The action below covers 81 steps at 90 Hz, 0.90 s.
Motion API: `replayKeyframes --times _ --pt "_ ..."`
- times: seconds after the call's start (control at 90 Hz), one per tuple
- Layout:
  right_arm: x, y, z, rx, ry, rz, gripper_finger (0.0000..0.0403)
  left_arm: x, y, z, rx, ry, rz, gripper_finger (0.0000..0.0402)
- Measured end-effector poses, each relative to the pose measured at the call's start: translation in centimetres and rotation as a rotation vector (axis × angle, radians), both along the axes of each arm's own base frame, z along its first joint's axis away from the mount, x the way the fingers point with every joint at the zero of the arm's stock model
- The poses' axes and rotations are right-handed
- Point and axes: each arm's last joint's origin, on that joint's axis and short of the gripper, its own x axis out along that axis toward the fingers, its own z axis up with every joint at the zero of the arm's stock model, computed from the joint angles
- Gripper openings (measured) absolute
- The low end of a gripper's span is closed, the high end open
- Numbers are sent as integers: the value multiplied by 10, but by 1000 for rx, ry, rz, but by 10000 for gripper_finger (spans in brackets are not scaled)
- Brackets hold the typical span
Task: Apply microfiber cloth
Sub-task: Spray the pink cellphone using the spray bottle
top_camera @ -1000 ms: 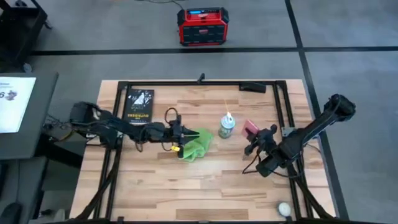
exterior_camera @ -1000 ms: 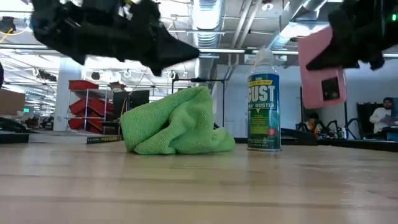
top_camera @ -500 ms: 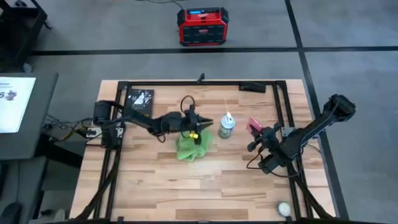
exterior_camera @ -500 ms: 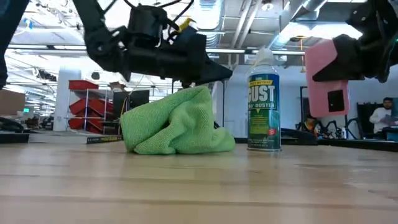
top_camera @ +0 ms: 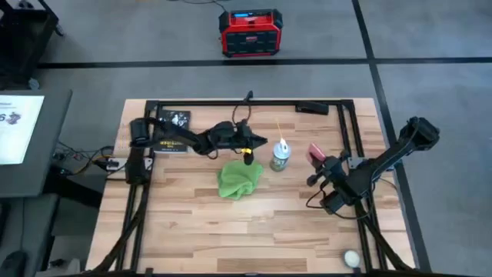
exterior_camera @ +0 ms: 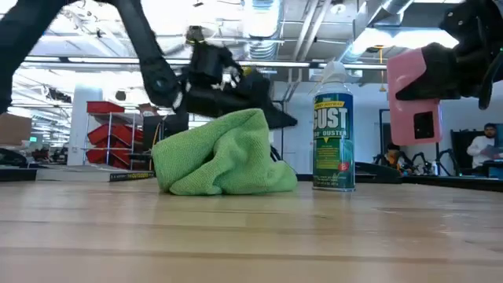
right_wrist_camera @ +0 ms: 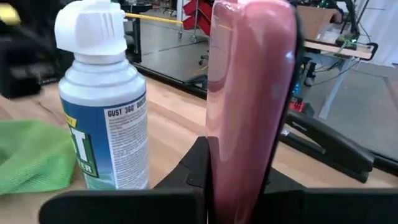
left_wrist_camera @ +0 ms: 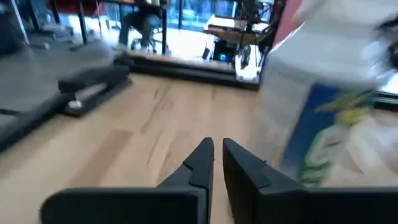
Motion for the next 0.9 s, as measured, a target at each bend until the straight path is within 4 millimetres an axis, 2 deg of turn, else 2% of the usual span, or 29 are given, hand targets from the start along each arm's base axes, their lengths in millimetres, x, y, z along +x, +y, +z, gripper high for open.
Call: replayKeyframes --times 0.233,0.311,0.467,0.622,0.9 --pt "0 0 0 4 1 0 12 33 18 -15 100 -48 -46 0" --pt "0 0 0 2 8 1 12 41 26 -23 89 -38 -135 0" --pt "0 0 0 2 11 1 12 54 46 -39 25 2 -173 0" --pt "0 0 0 8 11 2 12 64 57 -38 17 -45 -384 0" --pt "-1 3 0 12 12 18 12 66 52 -37 -6 -24 -727 0"
